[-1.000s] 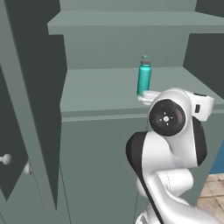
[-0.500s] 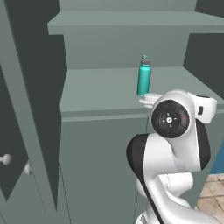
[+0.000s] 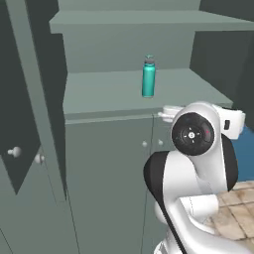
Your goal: Sort all alcoholic drinks to one cabinet, and non-alcoholic drinks to the other.
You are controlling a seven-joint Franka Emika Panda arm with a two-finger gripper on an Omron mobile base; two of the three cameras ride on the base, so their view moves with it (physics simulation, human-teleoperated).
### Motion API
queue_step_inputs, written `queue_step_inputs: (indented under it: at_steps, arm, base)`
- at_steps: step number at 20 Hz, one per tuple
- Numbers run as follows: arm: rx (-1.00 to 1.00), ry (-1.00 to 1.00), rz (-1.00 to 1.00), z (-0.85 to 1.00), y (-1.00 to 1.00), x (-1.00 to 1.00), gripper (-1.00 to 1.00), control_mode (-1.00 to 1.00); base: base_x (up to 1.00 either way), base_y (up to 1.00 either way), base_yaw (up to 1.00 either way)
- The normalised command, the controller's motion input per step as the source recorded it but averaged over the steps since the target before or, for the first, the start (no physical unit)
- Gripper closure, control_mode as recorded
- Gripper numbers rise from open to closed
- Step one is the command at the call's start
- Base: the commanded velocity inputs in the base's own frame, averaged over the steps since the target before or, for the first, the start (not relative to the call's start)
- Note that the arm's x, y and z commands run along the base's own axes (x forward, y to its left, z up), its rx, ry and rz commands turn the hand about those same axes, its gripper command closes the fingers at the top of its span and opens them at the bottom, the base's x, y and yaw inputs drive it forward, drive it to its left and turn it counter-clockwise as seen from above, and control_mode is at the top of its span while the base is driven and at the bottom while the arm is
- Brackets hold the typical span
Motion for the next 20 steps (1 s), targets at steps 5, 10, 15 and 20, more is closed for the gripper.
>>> queue_step_inputs:
  at_steps: [5,10,15,20]
  arm:
    - [0.0,0.0,0.0,0.0,0.0,0.0,-1.0,1.0]
    - [0.0,0.0,0.0,0.0,0.0,0.0,-1.0,1.0]
    - [0.0,0.0,0.0,0.0,0.0,0.0,-1.0,1.0]
    - [0.0,0.0,0.0,0.0,0.0,0.0,-1.0,1.0]
  base:
    - [-0.84,-0.01,-0.47]
    - [-0.75,0.0,-0.51]
    - [-0.6,0.0,-0.53]
    - [-0.7,0.0,-0.54]
